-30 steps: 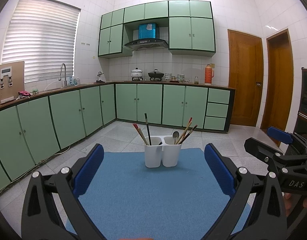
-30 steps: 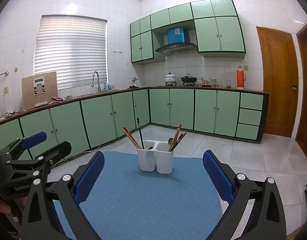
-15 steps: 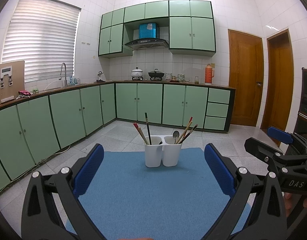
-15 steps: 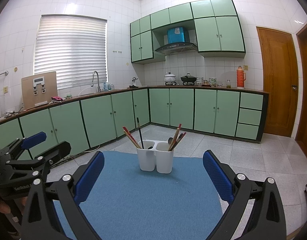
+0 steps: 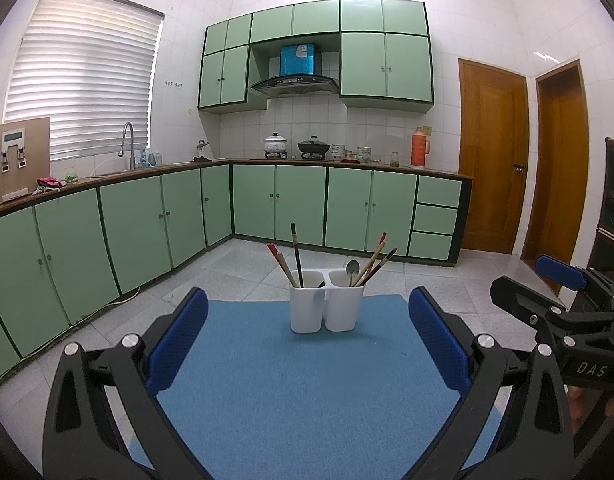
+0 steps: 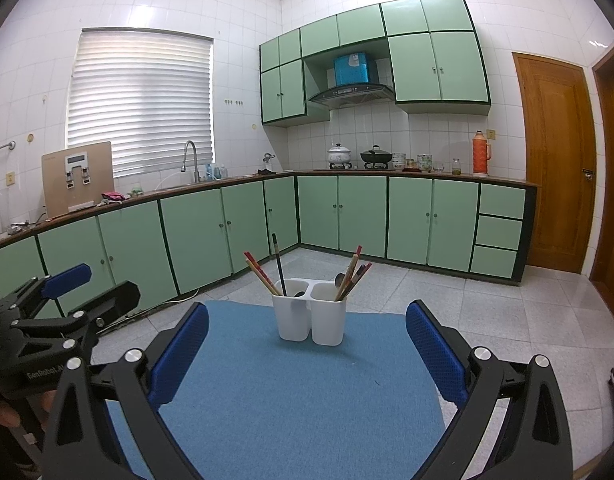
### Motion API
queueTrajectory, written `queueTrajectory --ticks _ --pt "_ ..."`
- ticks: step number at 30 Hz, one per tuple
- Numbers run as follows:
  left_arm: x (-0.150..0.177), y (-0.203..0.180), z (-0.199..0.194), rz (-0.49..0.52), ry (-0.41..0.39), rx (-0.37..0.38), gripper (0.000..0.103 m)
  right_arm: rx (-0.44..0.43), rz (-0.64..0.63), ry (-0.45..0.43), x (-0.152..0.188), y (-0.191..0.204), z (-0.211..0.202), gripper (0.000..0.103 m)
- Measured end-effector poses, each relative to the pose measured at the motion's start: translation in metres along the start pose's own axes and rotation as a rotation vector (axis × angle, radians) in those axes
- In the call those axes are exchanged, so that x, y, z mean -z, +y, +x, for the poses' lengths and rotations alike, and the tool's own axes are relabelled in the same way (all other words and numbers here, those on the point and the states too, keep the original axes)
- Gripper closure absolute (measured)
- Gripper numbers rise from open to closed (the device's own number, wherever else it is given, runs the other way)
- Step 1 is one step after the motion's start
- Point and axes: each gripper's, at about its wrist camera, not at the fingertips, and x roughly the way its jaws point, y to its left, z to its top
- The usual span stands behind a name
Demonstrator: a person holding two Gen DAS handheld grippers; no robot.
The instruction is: Organize utensils
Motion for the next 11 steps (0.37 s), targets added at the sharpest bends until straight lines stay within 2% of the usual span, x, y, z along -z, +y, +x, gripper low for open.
queueTrajectory --ticks 11 --pt "-0.0001 -0.0009 0.0007 0.000 0.000 -0.001 0.005 -0.001 -0.001 0.000 0.0008 -0.0006 0.0002 0.006"
